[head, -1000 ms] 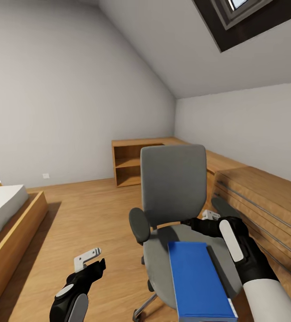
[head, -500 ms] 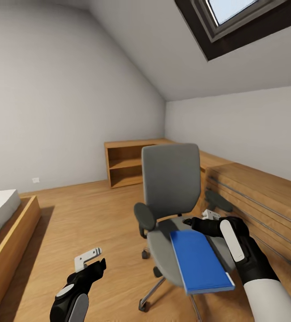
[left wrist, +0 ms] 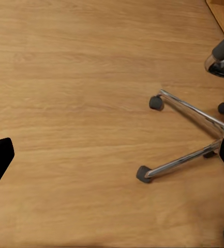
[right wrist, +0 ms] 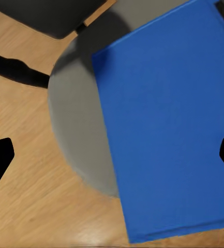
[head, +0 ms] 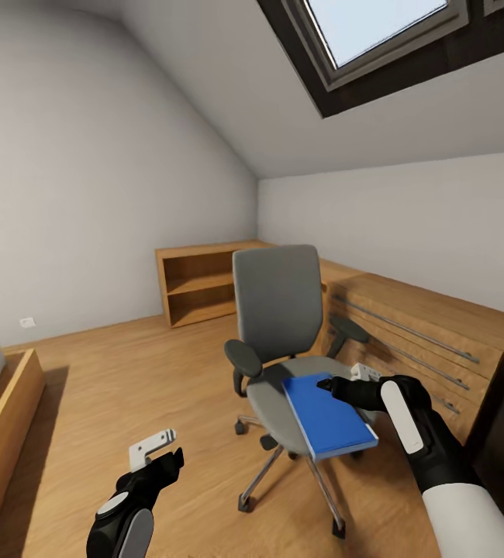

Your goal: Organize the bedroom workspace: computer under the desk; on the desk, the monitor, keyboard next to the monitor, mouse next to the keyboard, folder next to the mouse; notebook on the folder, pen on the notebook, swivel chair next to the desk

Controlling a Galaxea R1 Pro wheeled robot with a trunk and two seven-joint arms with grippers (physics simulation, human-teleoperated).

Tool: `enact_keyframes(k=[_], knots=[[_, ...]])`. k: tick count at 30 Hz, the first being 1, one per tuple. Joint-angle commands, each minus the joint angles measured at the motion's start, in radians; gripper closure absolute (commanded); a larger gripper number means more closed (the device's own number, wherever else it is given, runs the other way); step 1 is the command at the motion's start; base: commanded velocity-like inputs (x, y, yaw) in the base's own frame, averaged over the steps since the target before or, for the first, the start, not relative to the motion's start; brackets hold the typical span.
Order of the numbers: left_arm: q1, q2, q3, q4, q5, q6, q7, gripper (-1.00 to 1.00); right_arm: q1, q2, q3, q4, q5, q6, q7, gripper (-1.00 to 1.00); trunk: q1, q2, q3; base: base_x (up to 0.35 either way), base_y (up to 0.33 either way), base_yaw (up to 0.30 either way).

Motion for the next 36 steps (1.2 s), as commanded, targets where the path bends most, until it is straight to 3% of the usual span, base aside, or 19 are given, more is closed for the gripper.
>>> enact_keyframes(k=[1, 13, 22, 34, 36], knots=[[-0.001, 0.0, -0.001, -0.001, 0.011, 0.001, 0.01, -1.0, -0.001, 0.0, -0.001, -0.001, -0.005, 0.004, -0.004, -1.0, -0.001, -0.001, -0.001, -0.227, 0.197, -0.271], [-0.001, 0.0, -0.001, -0.001, 0.011, 0.001, 0.01, -1.0, -0.001, -0.001, -0.001, 0.0, -0.005, 0.004, -0.003, -1.0, -0.001, -0.001, 0.004, -0.184, 0.119, -0.21], [-0.001, 0.0, -0.001, -0.001, 0.011, 0.001, 0.01, -1.0, -0.001, 0.001, 0.001, 0.002, -0.005, 0.002, -0.003, -1.0, -0.001, -0.001, 0.005, -0.026, 0.012, -0.032], [-0.001, 0.0, -0.002, -0.001, 0.011, 0.003, 0.011, -1.0, -0.001, 0.0, -0.001, 0.002, -0.005, 0.0, -0.001, -1.0, -0.001, -0.001, 0.005, -0.001, 0.0, -0.244], [-0.001, -0.001, -0.004, -0.001, 0.011, 0.003, 0.011, -1.0, -0.001, -0.001, -0.016, 0.002, -0.005, -0.002, -0.002, -1.0, -0.001, -0.001, 0.005, 0.0, 0.0, -0.265]])
